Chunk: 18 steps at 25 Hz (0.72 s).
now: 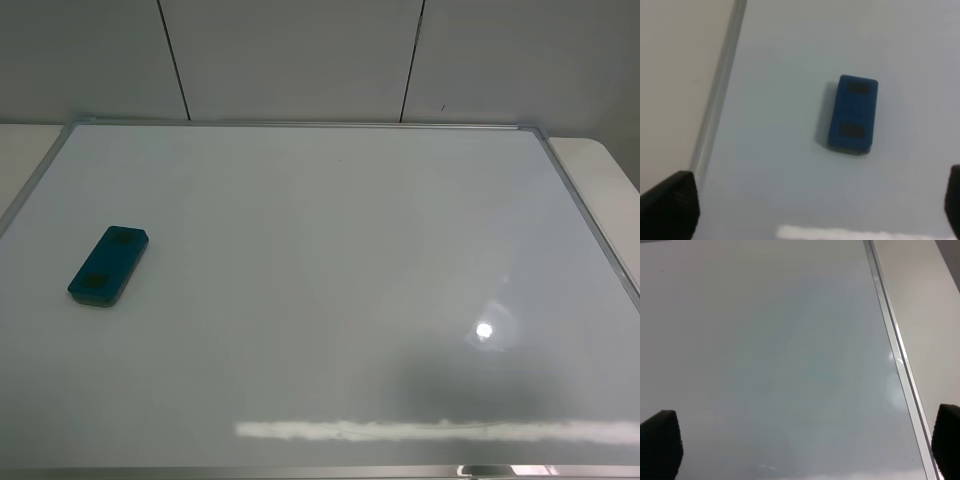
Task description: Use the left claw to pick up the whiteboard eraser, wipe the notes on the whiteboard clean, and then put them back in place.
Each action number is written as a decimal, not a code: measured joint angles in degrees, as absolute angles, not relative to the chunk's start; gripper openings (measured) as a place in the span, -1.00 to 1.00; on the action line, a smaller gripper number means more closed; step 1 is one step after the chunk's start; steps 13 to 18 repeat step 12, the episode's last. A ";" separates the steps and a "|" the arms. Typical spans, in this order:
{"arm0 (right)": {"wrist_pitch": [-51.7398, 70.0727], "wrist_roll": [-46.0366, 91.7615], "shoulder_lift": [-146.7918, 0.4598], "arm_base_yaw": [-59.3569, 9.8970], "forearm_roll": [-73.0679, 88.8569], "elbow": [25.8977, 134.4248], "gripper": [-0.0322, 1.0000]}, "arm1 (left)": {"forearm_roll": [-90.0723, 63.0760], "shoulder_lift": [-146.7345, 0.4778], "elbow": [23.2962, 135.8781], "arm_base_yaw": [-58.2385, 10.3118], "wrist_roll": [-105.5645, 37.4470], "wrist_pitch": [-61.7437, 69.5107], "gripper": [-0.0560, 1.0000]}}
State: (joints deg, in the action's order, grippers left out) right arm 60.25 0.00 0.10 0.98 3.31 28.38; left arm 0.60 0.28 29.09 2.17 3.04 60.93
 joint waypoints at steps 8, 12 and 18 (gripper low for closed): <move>60.25 0.00 0.10 0.98 3.31 28.38 0.99 | 2.07 0.28 29.09 0.63 3.11 60.89 0.99; 60.25 0.00 0.10 0.98 3.31 28.38 0.99 | 2.11 0.28 29.09 -0.27 3.11 60.87 0.99; 60.25 0.00 0.10 0.98 3.31 28.38 0.99 | 2.11 0.28 29.09 -0.27 3.11 60.87 0.99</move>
